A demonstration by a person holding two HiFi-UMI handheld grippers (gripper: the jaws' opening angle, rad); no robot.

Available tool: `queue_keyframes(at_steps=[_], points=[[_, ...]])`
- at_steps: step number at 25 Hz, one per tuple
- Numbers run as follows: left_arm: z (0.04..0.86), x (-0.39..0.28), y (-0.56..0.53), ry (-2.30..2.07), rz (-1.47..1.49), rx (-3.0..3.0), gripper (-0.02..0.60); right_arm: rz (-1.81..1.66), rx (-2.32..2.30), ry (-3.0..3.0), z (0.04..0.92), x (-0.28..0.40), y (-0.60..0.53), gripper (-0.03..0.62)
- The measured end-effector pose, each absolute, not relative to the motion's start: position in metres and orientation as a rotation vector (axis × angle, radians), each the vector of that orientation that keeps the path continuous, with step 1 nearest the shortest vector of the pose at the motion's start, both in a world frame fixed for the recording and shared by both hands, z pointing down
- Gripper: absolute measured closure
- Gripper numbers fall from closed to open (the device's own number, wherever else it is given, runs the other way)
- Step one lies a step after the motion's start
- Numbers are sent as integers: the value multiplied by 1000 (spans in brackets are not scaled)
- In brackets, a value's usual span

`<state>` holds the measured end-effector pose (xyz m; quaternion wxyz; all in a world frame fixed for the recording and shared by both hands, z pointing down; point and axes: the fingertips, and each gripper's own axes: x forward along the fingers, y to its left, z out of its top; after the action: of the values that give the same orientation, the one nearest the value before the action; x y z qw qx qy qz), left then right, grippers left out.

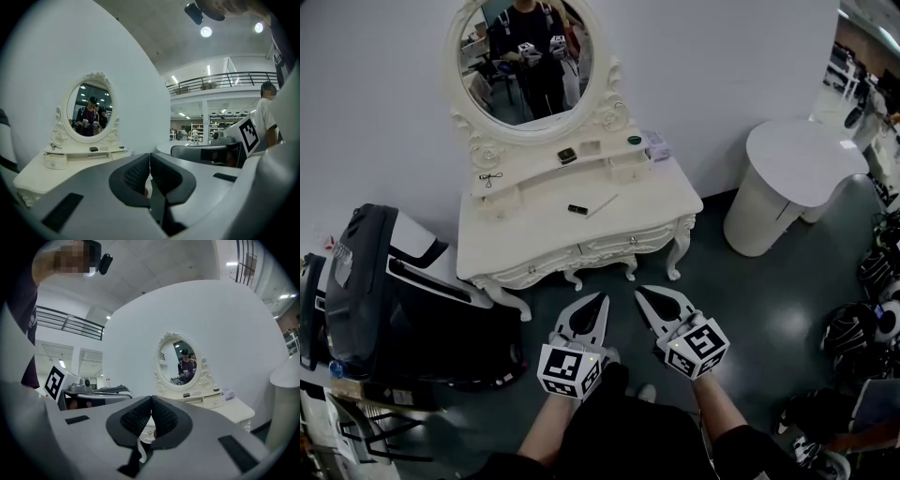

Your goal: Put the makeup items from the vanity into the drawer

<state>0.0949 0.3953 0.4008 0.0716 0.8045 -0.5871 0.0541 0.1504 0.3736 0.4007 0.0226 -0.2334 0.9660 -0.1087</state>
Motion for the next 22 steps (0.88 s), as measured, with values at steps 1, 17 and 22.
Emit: queue_keyframes(at_steps=[1, 17, 22], points=[[402, 90, 391, -1764, 162, 2415, 566, -344, -725, 2993, 402, 146, 369, 571], [422, 8, 298, -1720, 117, 2381, 566, -431, -771, 3019, 427, 70, 282, 571], [424, -8, 277, -1687, 121, 2380, 566, -451, -801, 3022, 428, 54, 263, 571]])
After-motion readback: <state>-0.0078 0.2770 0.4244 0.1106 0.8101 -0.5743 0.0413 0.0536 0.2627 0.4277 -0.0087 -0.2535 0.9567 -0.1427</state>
